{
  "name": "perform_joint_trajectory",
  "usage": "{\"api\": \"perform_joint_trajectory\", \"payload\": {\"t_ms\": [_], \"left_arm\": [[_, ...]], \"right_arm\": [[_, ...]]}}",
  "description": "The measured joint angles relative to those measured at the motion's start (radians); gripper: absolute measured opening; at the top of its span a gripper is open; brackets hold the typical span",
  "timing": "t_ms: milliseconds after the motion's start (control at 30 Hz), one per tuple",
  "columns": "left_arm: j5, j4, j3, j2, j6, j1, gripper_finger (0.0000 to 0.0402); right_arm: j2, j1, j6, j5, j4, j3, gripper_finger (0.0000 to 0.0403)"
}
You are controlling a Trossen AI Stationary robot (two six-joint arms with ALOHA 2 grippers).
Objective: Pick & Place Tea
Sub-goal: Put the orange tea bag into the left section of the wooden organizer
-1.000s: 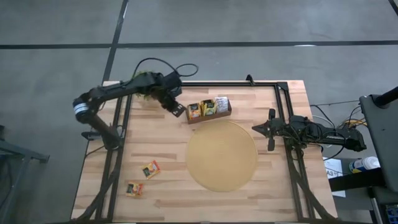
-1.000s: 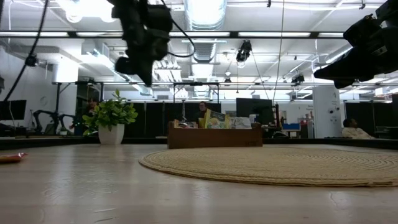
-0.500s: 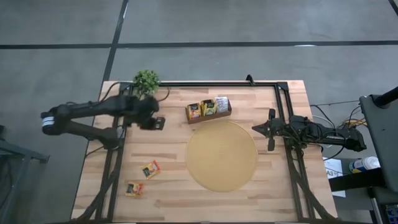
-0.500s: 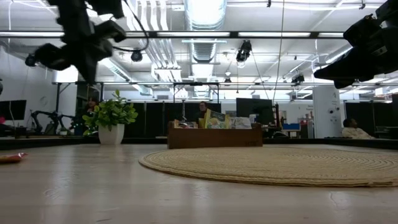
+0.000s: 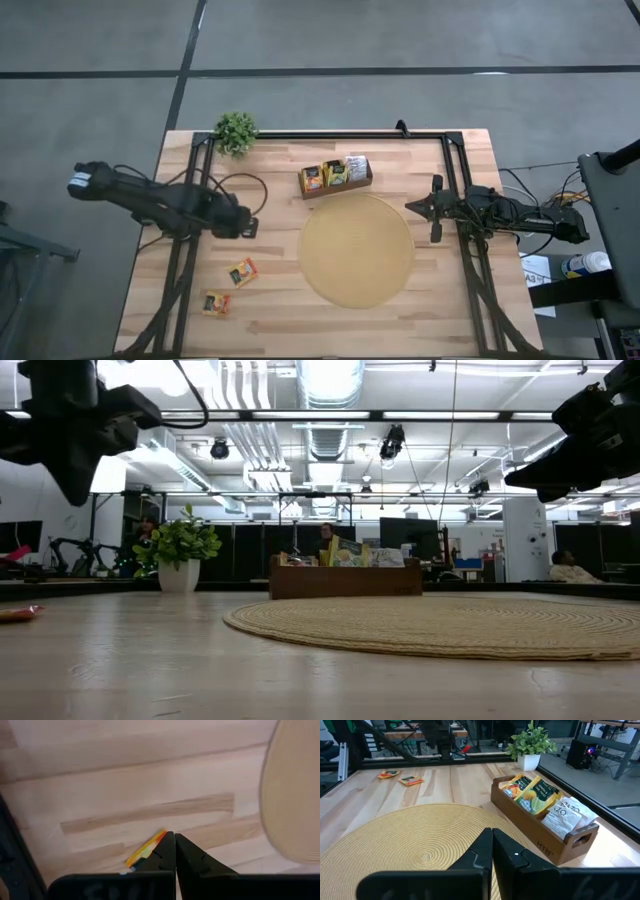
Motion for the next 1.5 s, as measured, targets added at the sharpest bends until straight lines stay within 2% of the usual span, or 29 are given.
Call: {"api": "perform_joint_trajectory", "payload": {"t_ms": [333,567,833,1100,1367,1500], "left_arm": [[-0.007,-0.001,0.03,0.134,-0.113,-0.136,0.0],[-0.051,-0.017,0.099,0.269,-0.26,-0.3,0.0],[-0.038,-0.126,0.219,0.402,-0.535,-0.514,0.0],[-0.01,-0.033,0.334,0.483,-0.549,-0.59,0.0],[-0.008,0.111,0.298,0.51,-0.485,-0.64,0.0],[-0.071,0.125,0.293,0.5,-0.437,-0.642,0.0016]], "right_arm": [[0.0,0.0,0.0,0.0,0.0,0.0,0.0009],[0.0,0.0,0.0,0.0,0.0,0.0,0.0009],[0.0,0.0,0.0,0.0,0.0,0.0,0.0009],[0.0,0.0,0.0,0.0,0.0,0.0,0.0009],[-0.001,0.0,0.0,0.0,0.0,0.0,0.0009],[-0.001,0.0,0.0,0.0,0.0,0.0,0.0009]]}}
